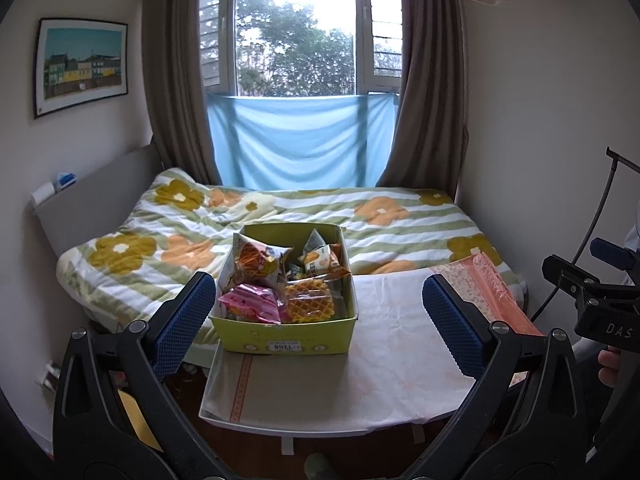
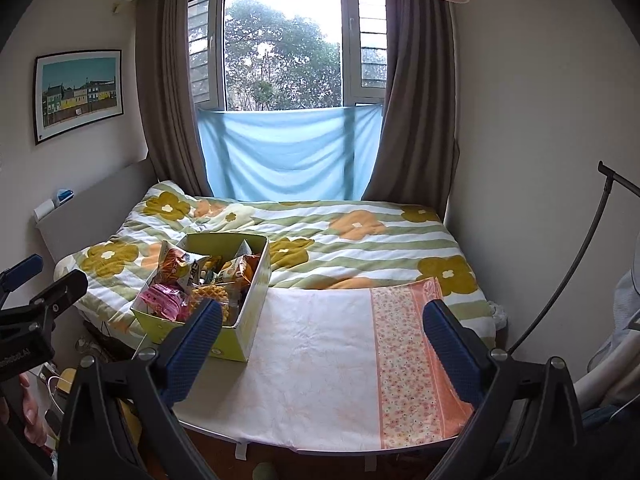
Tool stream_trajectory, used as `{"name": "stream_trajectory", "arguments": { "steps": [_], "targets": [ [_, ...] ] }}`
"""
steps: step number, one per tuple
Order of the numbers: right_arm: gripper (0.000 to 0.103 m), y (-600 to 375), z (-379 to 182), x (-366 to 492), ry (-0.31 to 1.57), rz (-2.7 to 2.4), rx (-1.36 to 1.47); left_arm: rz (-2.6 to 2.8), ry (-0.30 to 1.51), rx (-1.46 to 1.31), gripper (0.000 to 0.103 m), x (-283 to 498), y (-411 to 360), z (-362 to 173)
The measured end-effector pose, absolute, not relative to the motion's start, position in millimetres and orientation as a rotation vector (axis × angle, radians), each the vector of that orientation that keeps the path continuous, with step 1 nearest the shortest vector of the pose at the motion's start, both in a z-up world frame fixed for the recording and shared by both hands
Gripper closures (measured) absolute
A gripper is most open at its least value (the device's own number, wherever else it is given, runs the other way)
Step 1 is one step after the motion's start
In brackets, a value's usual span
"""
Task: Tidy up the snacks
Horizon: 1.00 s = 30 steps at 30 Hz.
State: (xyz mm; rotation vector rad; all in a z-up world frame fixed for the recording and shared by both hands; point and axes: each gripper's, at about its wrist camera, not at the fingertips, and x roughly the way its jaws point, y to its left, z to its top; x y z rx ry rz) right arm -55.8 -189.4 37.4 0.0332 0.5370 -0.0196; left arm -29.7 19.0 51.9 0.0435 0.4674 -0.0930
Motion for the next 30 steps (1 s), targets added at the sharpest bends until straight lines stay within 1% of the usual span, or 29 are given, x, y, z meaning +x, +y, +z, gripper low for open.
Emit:
{"name": "stream_trajectory", "arguments": {
  "steps": [17, 30],
  "targets": [
    [0.003, -193, 38, -57, 0.54, -0.041, 0.045, -0.096, 0.46, 0.054, 0.0, -27, 6, 53],
    [0.003, -193, 37, -57, 0.548, -0.046, 0.047, -0.09, 0.464, 0.049, 0.0, -26, 11, 51]
  ]
}}
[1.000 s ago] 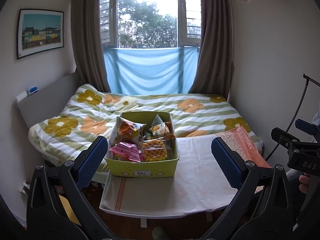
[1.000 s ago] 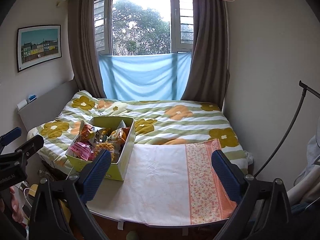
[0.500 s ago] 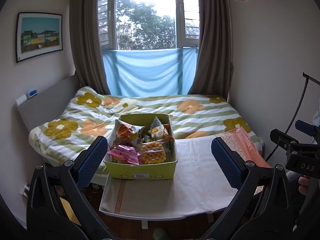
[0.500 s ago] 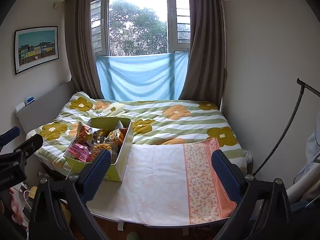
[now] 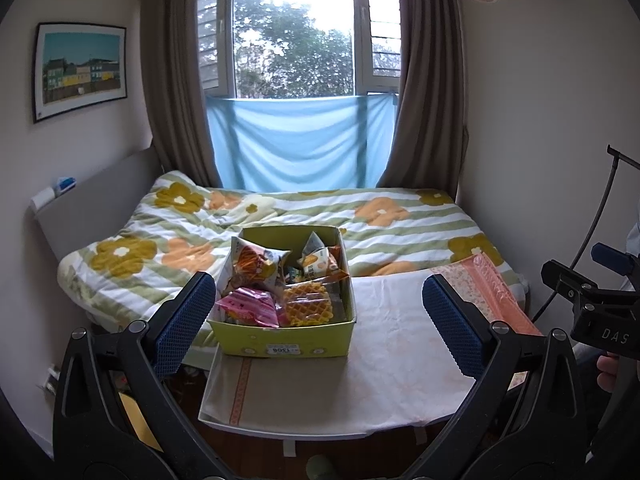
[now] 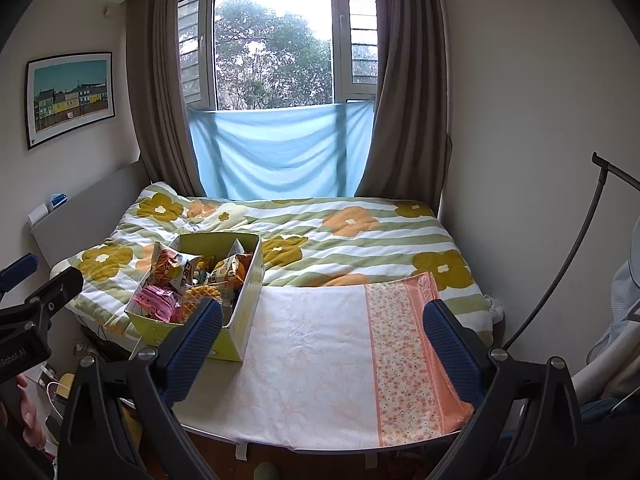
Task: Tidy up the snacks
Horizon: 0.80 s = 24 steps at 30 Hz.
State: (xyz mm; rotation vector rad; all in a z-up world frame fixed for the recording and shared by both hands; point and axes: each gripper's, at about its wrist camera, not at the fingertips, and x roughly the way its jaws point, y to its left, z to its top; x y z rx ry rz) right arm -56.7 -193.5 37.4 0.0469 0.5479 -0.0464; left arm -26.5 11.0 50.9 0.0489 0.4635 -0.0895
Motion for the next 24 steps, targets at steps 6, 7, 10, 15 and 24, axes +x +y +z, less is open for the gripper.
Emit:
{"name": "stream_trajectory", "arguments": {
  "steps": [6, 7, 10, 15, 24],
  "targets": [
    [0.003, -193.0, 37.5, -56.3, 0.549, -0.05, 0.048, -0.086, 0.467, 0.045, 0.0, -26.4, 14.8, 49.9],
    [0.003, -193.3, 37.5, -56.2, 0.549, -0.049, 0.048, -0.087, 0.467, 0.046, 0.0, -26.2, 13.1, 49.8],
    [0.003, -193.5, 37.5, -56.1, 0.549, -0.05, 0.048, -0.086, 0.463, 0.048, 0.0, -26.4, 13.6, 49.3],
    [0.003, -193.3, 37.3, -56.1, 0.549, -0.049, 0.048, -0.083, 0.45, 0.049, 0.0, -26.3, 10.9, 48.6],
    [0.003, -186.9, 33.7, -49.2, 0.576, -0.041, 0.05, -0.069, 0.48, 0.027, 0.0, -18.0, 15.9, 42.3]
  ]
}}
